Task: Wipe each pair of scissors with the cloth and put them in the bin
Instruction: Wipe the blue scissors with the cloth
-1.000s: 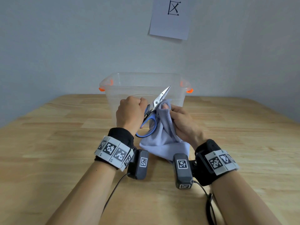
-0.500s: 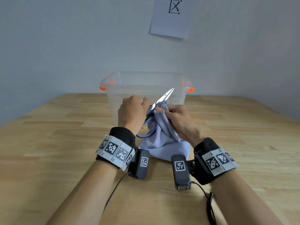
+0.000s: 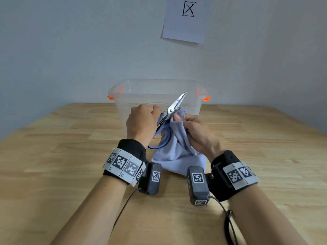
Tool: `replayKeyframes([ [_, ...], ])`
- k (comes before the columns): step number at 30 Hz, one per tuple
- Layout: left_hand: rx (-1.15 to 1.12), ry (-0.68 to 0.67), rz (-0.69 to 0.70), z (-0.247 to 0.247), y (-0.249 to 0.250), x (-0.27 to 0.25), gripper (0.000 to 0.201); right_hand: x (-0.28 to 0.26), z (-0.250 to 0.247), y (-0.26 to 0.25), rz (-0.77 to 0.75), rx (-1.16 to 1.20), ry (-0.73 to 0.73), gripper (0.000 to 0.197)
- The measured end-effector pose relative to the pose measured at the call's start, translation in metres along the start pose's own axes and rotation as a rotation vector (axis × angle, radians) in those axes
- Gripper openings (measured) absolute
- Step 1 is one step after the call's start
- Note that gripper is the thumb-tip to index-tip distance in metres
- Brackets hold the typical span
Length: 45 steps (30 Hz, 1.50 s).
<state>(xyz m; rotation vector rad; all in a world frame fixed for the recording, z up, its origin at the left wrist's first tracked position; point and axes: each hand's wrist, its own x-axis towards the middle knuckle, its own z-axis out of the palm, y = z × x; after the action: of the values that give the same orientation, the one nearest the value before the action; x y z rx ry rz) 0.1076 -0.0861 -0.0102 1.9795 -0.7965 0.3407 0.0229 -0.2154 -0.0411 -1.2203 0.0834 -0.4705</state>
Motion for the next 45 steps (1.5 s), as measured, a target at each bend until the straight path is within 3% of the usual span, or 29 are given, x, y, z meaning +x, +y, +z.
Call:
replayKeyframes([
  [9,0.127,0.029,0.073,0.003,0.003,0.0,0.058,0.001,0.008,0.005,-0.115,-0.29,0.11,0.027],
  [15,0.033,0.018,0.047,0.008,0.002,0.001,0.058,0.008,0.011,0.016,-0.218,-0.396,0.271,0.049],
  [19,0.004,-0.003,0.023,0.007,-0.001,0.001,0.057,0.006,0.015,0.019,-0.251,-0.424,0.303,0.043],
  [23,0.026,0.003,-0.003,0.002,0.001,0.002,0.056,0.003,0.012,0.012,-0.252,-0.203,0.24,0.036],
  [26,0.037,0.014,0.002,0.001,0.0,0.003,0.055,-0.003,0.015,0.008,-0.178,-0.082,0.103,0.055],
  [28,0.054,0.008,0.002,0.003,0.0,0.002,0.056,-0.003,0.017,0.006,-0.082,-0.071,0.091,0.061],
  [32,0.062,0.014,0.004,0.003,0.0,0.001,0.057,0.002,0.012,0.006,0.017,-0.197,0.001,0.025],
  [34,0.057,0.019,0.007,0.003,0.0,0.002,0.057,0.002,0.009,0.006,0.019,-0.237,-0.003,0.02],
  [38,0.026,-0.027,0.029,0.002,-0.001,0.002,0.057,-0.001,0.012,0.007,-0.087,-0.286,0.102,0.046],
  [45,0.066,-0.015,0.083,0.006,-0.002,0.002,0.056,0.004,0.019,0.011,-0.307,-0.6,0.368,0.056],
])
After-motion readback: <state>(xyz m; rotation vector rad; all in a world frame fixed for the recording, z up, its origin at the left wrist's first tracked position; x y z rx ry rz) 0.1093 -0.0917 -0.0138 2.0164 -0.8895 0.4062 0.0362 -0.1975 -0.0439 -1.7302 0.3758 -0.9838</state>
